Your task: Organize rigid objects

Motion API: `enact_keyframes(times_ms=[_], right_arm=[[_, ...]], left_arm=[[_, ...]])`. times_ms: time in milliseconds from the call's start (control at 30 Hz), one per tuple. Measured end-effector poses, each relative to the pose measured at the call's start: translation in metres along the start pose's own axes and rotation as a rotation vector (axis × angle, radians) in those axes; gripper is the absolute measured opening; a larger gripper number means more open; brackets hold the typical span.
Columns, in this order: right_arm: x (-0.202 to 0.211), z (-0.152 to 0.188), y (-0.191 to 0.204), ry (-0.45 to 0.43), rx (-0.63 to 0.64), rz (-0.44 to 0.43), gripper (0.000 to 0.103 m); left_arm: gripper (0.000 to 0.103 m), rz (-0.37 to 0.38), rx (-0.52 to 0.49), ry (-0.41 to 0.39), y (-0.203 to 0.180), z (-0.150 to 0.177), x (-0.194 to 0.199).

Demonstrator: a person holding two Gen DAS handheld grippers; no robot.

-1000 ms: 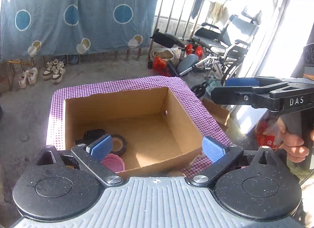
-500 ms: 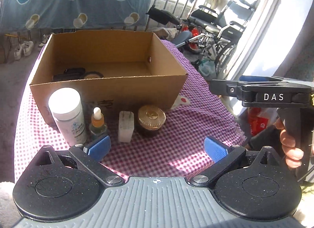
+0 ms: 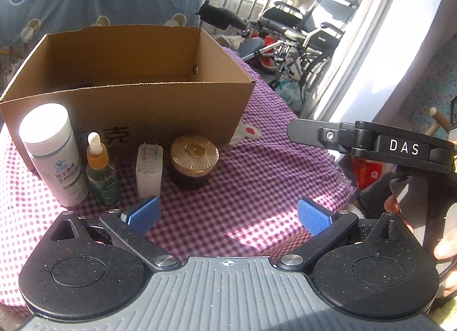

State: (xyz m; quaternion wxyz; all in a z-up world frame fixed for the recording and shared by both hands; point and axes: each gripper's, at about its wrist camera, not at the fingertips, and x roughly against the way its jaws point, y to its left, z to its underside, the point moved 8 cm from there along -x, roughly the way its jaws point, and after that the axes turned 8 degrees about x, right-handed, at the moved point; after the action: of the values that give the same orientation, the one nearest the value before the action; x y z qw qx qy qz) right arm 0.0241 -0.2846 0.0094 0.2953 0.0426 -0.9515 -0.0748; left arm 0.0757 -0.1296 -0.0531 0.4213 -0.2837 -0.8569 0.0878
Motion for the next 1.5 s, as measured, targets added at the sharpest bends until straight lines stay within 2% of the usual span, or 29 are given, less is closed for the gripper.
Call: enact_keyframes(times_ms=[100,200,267,367,500,600,700,800,933,1100,1233,1500], right_arm=[[0.002,0.002,-0.002,-0.059,0.008,-0.015,0.103],[0.000,0.004,-0.005,-0.072,0.029,-0.004,0.103],[-0.008,0.006,-0.006,-0.056,0.017,-0.024,0.103],[-0.023,0.009,-0.005,-0.030,-0.030,-0.098,0.103],[-0.041,0.011,0.000,-0.014,-0.054,-0.149,0.103],[-0.053,0.010,0.003,-0.010,-0.073,-0.193,0.102],[-0.066,0.010,0.002,0.003,-0.105,-0.247,0.094],[-0.082,0.012,-0.001,0.035,-0.136,-0.282,0.080],[-0.101,0.017,-0.004,0.083,-0.185,-0.322,0.066],[-0.120,0.021,-0.002,0.130,-0.216,-0.369,0.059],[-0.132,0.026,0.003,0.188,-0.227,-0.373,0.048],[-0.113,0.032,-0.006,0.218,-0.236,-0.331,0.048]], left_arm=[[0.103,0.029,0.006,-0.042,-0.001,0.002,-0.008],[0.103,-0.028,-0.041,-0.033,-0.002,0.003,-0.020],[0.102,-0.067,-0.068,-0.043,-0.002,0.003,-0.023],[0.103,-0.082,-0.107,-0.065,-0.005,0.002,-0.028],[0.102,-0.126,-0.187,-0.114,-0.009,-0.002,-0.033],[0.096,-0.137,-0.217,-0.126,-0.010,-0.003,-0.038],[0.091,-0.172,-0.275,-0.130,-0.011,0.000,-0.045],[0.077,-0.193,-0.301,-0.114,-0.011,0.005,-0.052],[0.072,-0.215,-0.280,-0.086,-0.006,0.006,-0.060],[0.071,-0.235,-0.248,-0.057,0.001,0.000,-0.065],[0.070,-0.230,-0.237,-0.044,0.002,-0.002,-0.067],[0.070,-0.160,-0.242,-0.042,-0.007,0.003,-0.058]])
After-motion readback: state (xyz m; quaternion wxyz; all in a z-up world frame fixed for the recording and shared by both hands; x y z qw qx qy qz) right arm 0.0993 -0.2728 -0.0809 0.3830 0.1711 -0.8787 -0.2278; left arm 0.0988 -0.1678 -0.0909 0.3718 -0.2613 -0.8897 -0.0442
